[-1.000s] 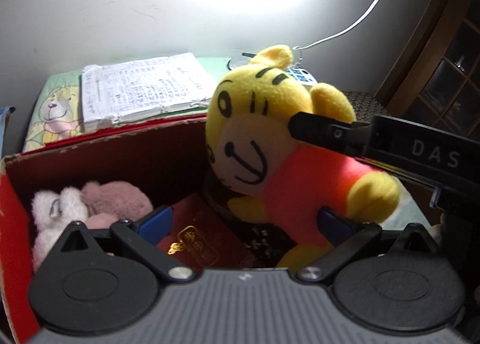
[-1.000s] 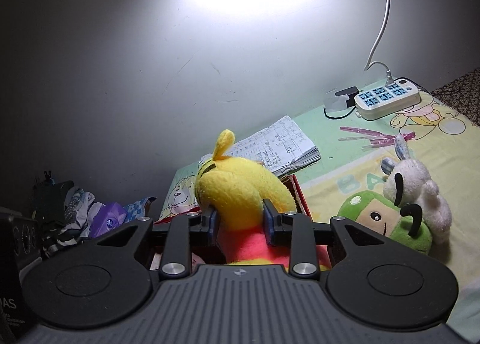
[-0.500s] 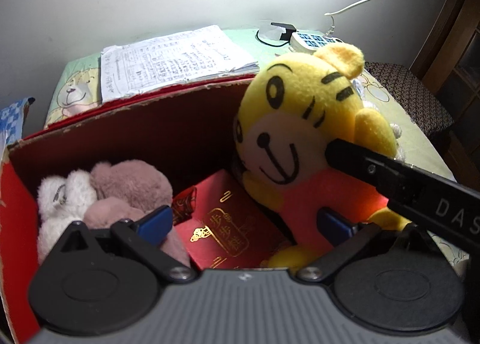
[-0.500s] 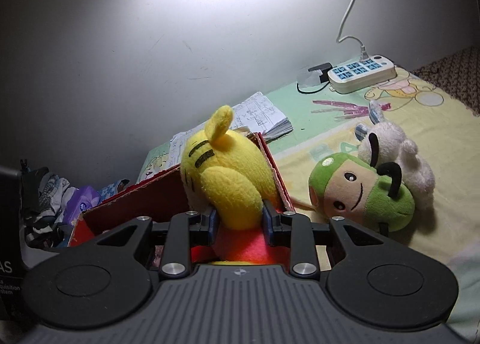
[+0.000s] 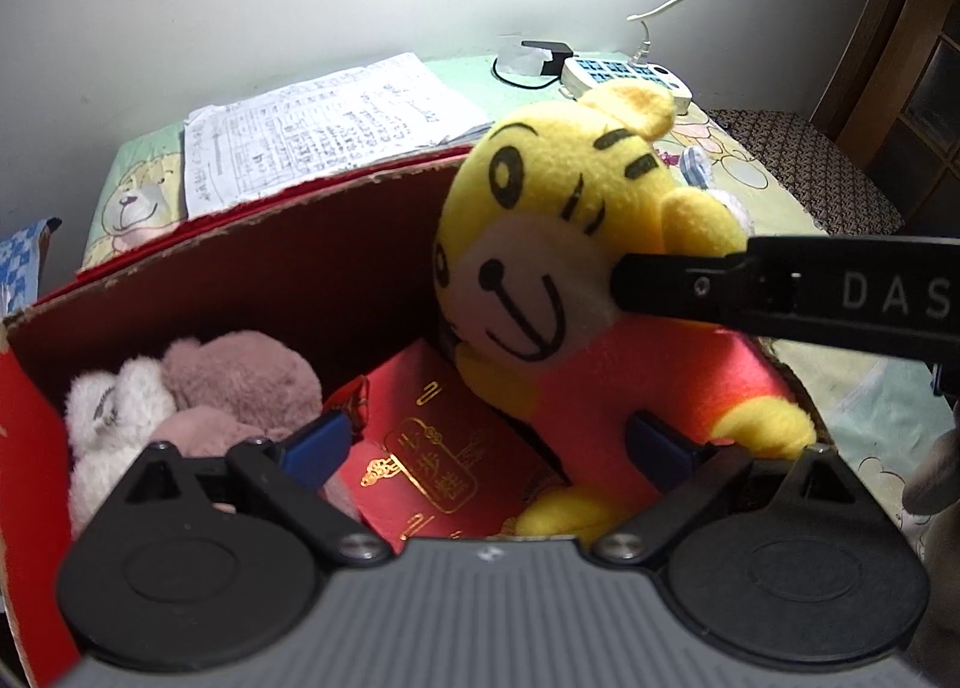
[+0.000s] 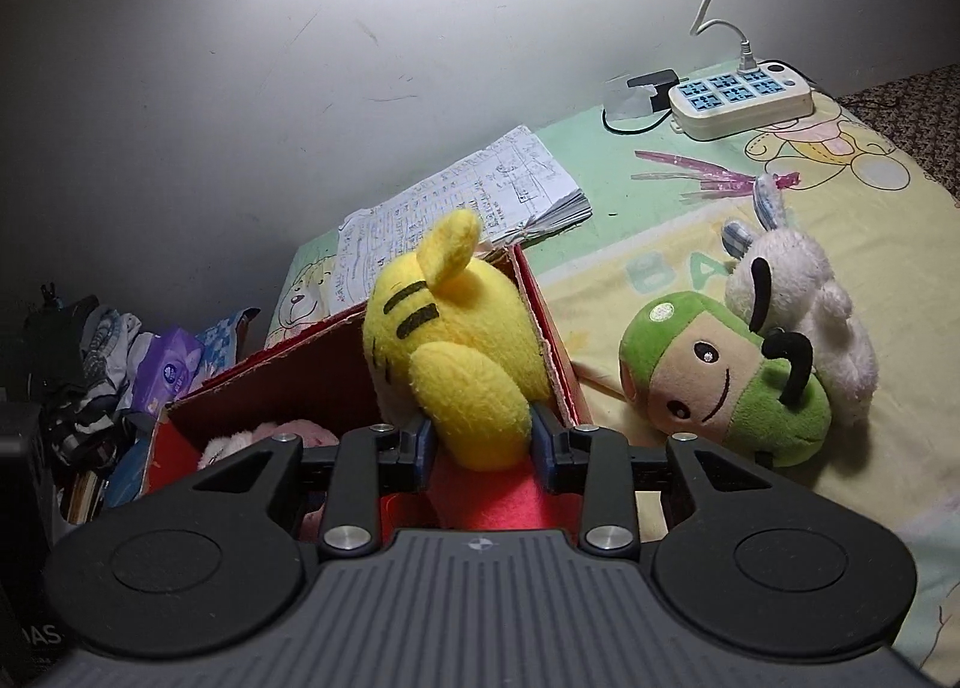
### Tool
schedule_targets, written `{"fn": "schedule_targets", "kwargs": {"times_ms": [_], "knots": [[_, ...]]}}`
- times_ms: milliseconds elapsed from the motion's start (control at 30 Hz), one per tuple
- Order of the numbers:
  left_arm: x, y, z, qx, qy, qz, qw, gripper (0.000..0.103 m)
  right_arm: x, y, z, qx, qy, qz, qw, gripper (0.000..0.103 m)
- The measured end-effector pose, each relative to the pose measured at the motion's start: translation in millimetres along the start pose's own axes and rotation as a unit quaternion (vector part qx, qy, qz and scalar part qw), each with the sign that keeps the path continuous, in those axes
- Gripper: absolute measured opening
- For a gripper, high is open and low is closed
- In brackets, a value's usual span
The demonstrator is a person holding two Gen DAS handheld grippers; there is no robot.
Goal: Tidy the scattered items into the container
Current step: 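Lower the tiger into the box beside the teddy bear with both grippers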
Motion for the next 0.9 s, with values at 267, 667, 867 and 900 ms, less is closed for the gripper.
{"fn": "schedule_targets", "kwargs": {"times_ms": [267,667,867,900], "knots": [[-6,7,-4,-0.007,0.018,0.024,0.9995,0.098,27,12,13,0.028,-0.079,0.023,0.996,0.042],[-2,7,-12,-0.004,0.026,0.028,0.9993,0.099,23,12,-33,0.007,-0.053,0.085,0.995,0.026],[-2,8,-15,0.006,0.034,0.03,0.999,0.103,21,9,-29,0.011,-0.066,0.086,0.994,0.027],[-2,8,-15,0.008,0.036,0.03,0.9989,0.103,22,8,-29,0.014,-0.068,0.081,0.994,0.027]]}}
Point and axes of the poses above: each gripper's, at about its wrist camera, not at the fingertips, and z roughly against the way its jaws point, y to its left, x to its top, the point moved 10 cm from there along -z, roughly the way its jaws point, and after that the axes turned 10 degrees about -y, right-handed, at the moved point
